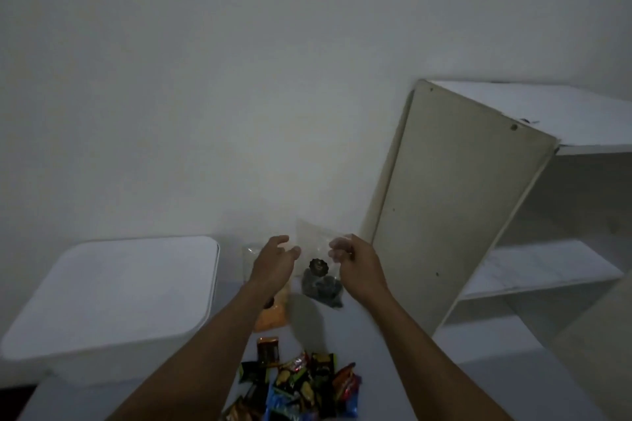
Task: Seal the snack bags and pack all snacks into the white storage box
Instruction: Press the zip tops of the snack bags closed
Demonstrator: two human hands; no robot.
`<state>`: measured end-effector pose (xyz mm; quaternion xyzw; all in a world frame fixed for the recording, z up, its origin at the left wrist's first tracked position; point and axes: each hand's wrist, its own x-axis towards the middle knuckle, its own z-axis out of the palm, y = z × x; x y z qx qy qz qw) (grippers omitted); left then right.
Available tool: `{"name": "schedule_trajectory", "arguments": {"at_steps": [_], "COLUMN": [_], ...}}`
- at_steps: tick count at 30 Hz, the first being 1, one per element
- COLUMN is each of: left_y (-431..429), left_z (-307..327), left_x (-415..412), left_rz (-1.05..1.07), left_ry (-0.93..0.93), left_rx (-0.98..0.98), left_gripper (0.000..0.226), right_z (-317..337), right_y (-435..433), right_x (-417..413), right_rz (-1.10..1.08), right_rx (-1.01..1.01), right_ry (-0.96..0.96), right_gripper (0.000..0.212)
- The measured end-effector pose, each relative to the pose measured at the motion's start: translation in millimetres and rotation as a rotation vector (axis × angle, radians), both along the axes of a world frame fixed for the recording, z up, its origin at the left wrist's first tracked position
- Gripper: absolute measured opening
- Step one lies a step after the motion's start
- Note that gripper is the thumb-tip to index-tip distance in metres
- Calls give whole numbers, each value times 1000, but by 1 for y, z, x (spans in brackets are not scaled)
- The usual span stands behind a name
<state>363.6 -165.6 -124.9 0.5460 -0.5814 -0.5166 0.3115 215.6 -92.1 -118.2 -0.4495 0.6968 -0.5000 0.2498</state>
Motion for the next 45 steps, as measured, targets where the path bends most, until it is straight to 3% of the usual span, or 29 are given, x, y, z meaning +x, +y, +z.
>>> {"name": "schedule_trajectory", "arguments": {"at_steps": [3,9,15,18,23,37,45], "left_y": [-6,-16,-24,-29,-35,-37,-42], "left_z": [-49,-119,-161,-176,-183,-177,-147], "left_x": [-18,-55,-86,-94,-100,-101,-83], "left_rz": [-92,51,154,184,224,145,108], "left_ry": [-59,-103,-307,-369,-431,-278,-330], "left_rx": [39,55,-9,32,88,90,53], "left_gripper": [29,23,33,38,39,42,45], "right_z": [-32,-96,-141,-156,-170,-165,-132], "right_y": [-13,-35,-54,-64,-75,-81,-71], "right_x": [-19,-47,-56,-58,-64,-70,-68], "right_rz": [8,-138,-171,-111,-65,11,48], "right_rx": [12,98,199,307,432,403,410], "right_ry": [-51,-96,25,11,-51,-52,-17], "right_gripper": [30,9,17,33,52,49,54]}}
